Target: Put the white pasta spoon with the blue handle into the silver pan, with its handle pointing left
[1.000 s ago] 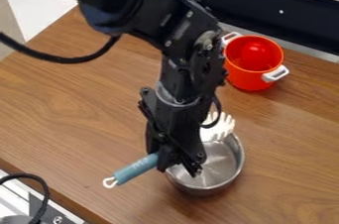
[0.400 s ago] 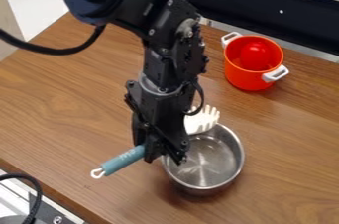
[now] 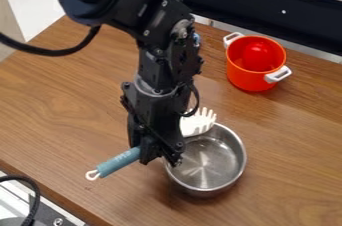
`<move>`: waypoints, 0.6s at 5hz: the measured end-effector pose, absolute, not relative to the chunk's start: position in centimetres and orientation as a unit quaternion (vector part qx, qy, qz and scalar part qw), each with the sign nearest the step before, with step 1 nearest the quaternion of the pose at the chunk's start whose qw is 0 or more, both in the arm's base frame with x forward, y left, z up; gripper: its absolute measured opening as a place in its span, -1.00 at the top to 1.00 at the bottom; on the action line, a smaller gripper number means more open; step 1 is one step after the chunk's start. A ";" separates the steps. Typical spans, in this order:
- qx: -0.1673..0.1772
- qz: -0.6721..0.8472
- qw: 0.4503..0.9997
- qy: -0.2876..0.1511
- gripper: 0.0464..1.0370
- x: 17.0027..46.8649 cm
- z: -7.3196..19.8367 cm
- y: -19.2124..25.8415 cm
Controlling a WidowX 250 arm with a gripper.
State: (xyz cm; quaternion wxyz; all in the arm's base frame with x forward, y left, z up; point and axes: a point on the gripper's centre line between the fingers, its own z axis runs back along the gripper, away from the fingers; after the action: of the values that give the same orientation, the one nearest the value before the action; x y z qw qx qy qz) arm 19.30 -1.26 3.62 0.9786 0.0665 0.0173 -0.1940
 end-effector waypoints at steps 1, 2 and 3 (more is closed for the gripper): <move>0.064 -0.190 0.979 0.021 0.09 19.2 3.6 -1.3; 0.061 -0.185 0.980 0.027 -0.45 19.0 3.6 -1.4; 0.056 -0.182 0.981 0.027 -0.90 18.9 4.0 -1.4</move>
State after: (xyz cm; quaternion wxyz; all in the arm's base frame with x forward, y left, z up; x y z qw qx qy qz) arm 18.94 -1.35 3.97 0.9814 0.0561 0.0266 -0.1819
